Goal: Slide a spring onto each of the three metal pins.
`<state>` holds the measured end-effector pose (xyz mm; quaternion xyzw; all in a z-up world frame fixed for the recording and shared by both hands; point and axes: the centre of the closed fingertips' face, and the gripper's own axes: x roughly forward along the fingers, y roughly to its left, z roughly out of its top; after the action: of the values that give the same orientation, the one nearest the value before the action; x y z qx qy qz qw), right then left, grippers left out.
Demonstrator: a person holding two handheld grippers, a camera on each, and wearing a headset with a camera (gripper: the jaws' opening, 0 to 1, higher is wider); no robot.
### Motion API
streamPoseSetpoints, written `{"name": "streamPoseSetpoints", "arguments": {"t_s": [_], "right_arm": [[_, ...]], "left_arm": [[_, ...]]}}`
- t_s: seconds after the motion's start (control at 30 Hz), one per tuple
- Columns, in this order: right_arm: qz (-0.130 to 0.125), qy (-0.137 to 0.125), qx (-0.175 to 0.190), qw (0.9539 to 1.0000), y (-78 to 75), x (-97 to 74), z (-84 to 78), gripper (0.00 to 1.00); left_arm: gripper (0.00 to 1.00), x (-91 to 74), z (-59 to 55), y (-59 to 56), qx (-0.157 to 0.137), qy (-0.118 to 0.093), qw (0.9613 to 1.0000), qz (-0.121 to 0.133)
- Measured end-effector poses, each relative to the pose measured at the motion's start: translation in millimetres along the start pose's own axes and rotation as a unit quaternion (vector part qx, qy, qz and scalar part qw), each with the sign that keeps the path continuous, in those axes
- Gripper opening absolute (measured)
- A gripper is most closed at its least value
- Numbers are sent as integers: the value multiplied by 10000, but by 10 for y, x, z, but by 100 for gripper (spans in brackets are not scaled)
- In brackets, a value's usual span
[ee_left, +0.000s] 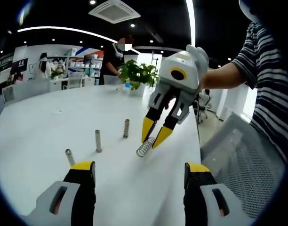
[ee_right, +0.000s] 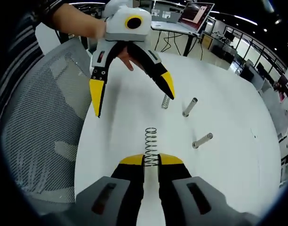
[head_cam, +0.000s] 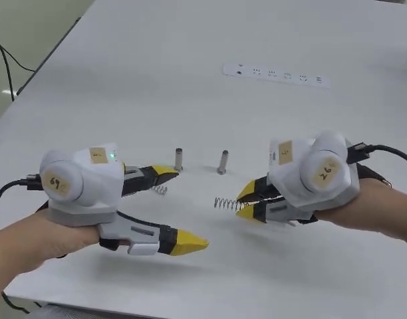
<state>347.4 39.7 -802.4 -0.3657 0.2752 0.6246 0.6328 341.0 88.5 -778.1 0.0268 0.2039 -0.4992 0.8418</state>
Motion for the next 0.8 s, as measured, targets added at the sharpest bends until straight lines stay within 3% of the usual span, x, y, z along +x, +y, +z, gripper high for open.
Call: {"name": "streamPoseSetpoints", "arguments": {"t_s": [0.23,0.37,0.8], "right_arm": [[8,28,-70,10000,64,-14,-29,8],[10,-10,-76,10000,79,-33,-9,8],[-32,-129,-157,9998,109,-102,91,8]], "left_arm": [[54,151,-13,-79,55,53,9996,-257],[49,223,-5,-129,27,73,9993,-367],[25,301,154,-173,-91,-235,9982,-541]]}}
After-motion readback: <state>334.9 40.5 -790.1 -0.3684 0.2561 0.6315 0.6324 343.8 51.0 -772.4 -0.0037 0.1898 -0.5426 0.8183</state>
